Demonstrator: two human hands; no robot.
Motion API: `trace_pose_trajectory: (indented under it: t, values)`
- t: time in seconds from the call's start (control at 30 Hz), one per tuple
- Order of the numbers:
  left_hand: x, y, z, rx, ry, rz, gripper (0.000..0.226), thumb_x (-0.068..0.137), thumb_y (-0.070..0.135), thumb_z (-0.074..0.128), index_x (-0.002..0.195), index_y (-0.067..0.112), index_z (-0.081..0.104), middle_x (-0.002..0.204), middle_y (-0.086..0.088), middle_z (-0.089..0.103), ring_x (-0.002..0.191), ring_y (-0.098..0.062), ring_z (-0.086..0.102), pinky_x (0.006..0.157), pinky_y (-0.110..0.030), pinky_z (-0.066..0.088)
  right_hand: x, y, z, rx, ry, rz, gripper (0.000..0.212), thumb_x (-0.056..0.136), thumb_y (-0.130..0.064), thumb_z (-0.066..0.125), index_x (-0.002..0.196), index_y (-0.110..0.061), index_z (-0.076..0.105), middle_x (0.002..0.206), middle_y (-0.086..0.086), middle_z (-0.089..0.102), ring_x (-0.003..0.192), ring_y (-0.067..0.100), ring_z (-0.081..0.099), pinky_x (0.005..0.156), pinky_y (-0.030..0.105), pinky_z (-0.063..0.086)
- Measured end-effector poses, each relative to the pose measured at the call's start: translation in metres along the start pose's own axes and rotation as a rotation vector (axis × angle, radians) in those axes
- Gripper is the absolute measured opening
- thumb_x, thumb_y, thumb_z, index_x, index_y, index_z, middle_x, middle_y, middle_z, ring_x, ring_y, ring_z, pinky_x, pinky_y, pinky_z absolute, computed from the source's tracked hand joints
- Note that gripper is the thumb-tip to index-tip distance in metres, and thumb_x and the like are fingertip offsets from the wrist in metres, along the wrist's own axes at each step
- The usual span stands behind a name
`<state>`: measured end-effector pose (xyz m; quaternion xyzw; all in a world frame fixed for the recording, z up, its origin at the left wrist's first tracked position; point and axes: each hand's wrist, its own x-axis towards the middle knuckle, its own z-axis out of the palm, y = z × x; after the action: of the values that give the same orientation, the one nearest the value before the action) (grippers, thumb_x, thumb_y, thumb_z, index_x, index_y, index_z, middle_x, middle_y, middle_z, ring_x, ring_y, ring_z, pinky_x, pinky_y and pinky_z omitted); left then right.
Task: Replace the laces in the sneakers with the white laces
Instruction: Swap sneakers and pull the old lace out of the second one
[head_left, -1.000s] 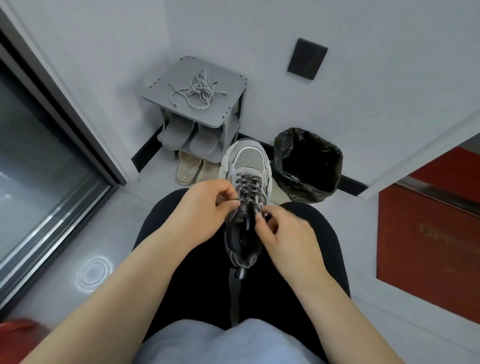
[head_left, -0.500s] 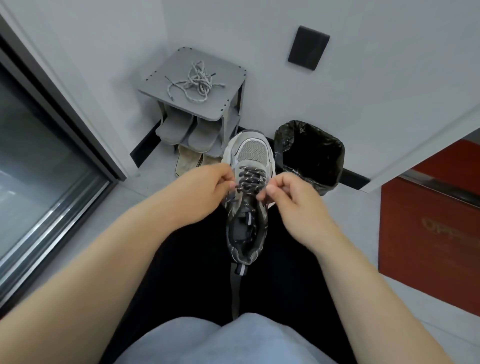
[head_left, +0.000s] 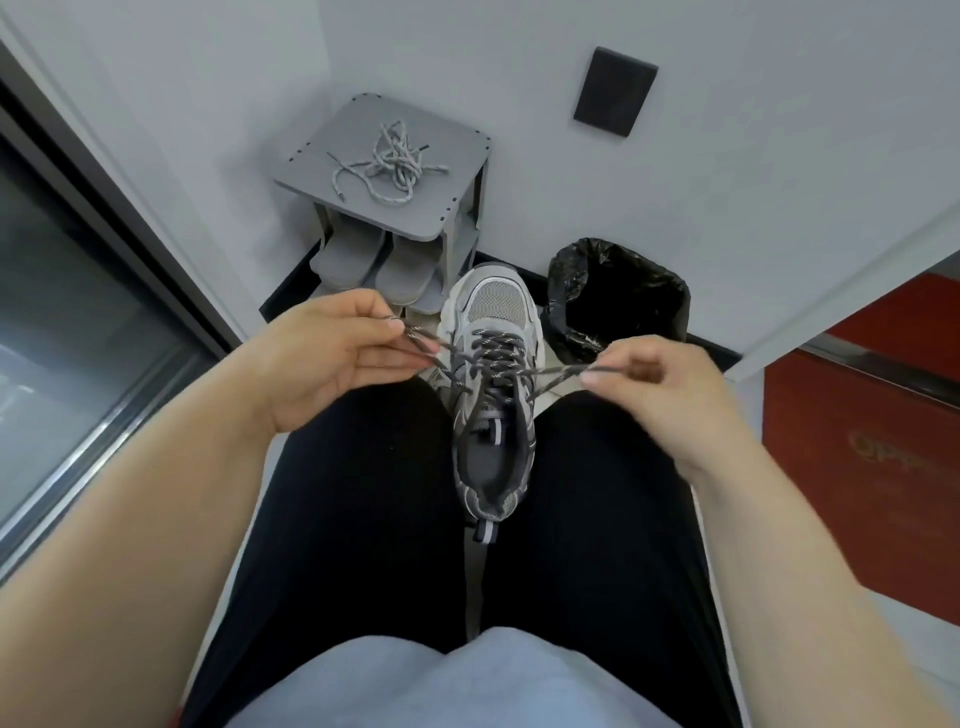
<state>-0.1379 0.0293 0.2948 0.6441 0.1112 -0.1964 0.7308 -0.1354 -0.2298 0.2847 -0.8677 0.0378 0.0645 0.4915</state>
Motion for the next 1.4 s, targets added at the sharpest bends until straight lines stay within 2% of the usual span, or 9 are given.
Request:
trace_pose_trajectory:
  t: [0.17,0.3,0.4,0.53,0.67,0.8,0.93,1.13,1.4]
  values:
    - [0.001,-0.006,0.000,-0.246,0.054,0.058,0.034,0.096,0.011,0.036,0.063,0.017,0.036,0.051,0.008,0.029,0.041,-0.005,0.028,0.045,-0.019,0.045,-0.009,-0.001,0.004,0.687,-0.251,0.206,0.025,0.090,-0.001,0.048,0.069,-0.014,0.046,0.076,0.006,0.072,0.079,0.018,0.069,0.086,0.034,0.054]
    - [0.004,-0.007,-0.002,0.515,0.226,0.127,0.025,0.091,0.018,0.046,0.067,0.015,0.044,0.052,0.008,0.036,0.050,-0.012,0.030,0.049,-0.024,0.032,-0.007,-0.006,0.006,0.862,-0.140,0.175,0.029,0.094,-0.001,0.043,0.067,-0.013,0.042,0.050,-0.001,0.041,0.044,0.010,0.049,0.073,0.035,0.054]
    - [-0.001,-0.004,0.004,1.078,0.114,0.169,0.013,0.083,0.027,0.057,0.077,0.015,0.054,0.068,0.005,0.051,0.062,-0.014,0.046,0.060,-0.028,0.039,-0.005,-0.015,0.005,0.744,-0.068,0.114,0.030,0.094,-0.002,0.046,0.067,-0.015,0.044,0.053,-0.004,0.035,0.040,0.004,0.032,0.055,0.024,0.045]
    - [0.005,-0.003,0.022,0.915,0.036,0.179,0.031,0.080,0.039,0.048,0.107,0.025,0.053,0.107,0.011,0.056,0.102,-0.007,0.053,0.092,-0.026,0.040,-0.008,-0.025,0.007,0.524,-0.084,-0.002,0.022,0.092,-0.008,0.052,0.073,-0.016,0.052,0.055,-0.006,0.039,0.042,0.002,0.034,0.050,0.019,0.039]
    - [0.025,-0.009,0.039,0.605,0.135,0.197,0.029,0.088,0.036,0.039,0.087,0.019,0.062,0.086,0.002,0.068,0.078,-0.016,0.067,0.085,-0.039,0.052,-0.004,-0.021,0.007,-0.007,-0.274,-0.018,0.022,0.096,-0.020,0.046,0.084,-0.017,0.063,0.053,-0.005,0.058,0.051,0.010,0.054,0.060,0.023,0.048]
    - [0.032,-0.016,0.045,0.821,0.091,0.126,0.018,0.092,0.020,0.049,0.077,0.017,0.058,0.063,0.001,0.067,0.045,-0.008,0.061,0.057,-0.023,0.050,0.005,-0.016,0.012,-0.100,-0.458,0.127,0.020,0.098,-0.015,0.042,0.095,-0.014,0.062,0.071,0.005,0.073,0.072,0.020,0.071,0.087,0.042,0.053]
    - [0.035,-0.014,0.047,1.074,0.099,0.132,0.009,0.081,0.025,0.066,0.078,0.022,0.059,0.066,0.006,0.064,0.046,-0.005,0.054,0.057,-0.021,0.045,0.009,-0.026,0.005,-0.013,-0.597,0.290,0.020,0.100,-0.013,0.039,0.101,-0.008,0.058,0.074,0.009,0.073,0.060,0.015,0.068,0.062,0.025,0.056]
    - [0.035,-0.023,0.048,1.019,0.078,0.264,0.010,0.080,0.014,0.062,0.076,0.018,0.053,0.067,0.007,0.055,0.059,-0.007,0.047,0.056,-0.019,0.037,0.015,-0.016,0.035,-0.383,-0.153,-0.014,0.011,0.083,-0.031,0.066,0.074,-0.025,0.065,0.077,-0.006,0.069,0.074,0.013,0.065,0.076,0.030,0.050]
    - [0.031,-0.030,0.040,0.900,0.141,0.387,0.016,0.081,0.012,0.059,0.075,0.020,0.047,0.063,0.006,0.052,0.056,-0.006,0.045,0.056,-0.020,0.038,0.008,-0.008,0.056,-0.202,-0.054,-0.040,0.012,0.081,-0.027,0.070,0.070,-0.020,0.068,0.063,-0.010,0.060,0.057,0.002,0.050,0.057,0.018,0.038]
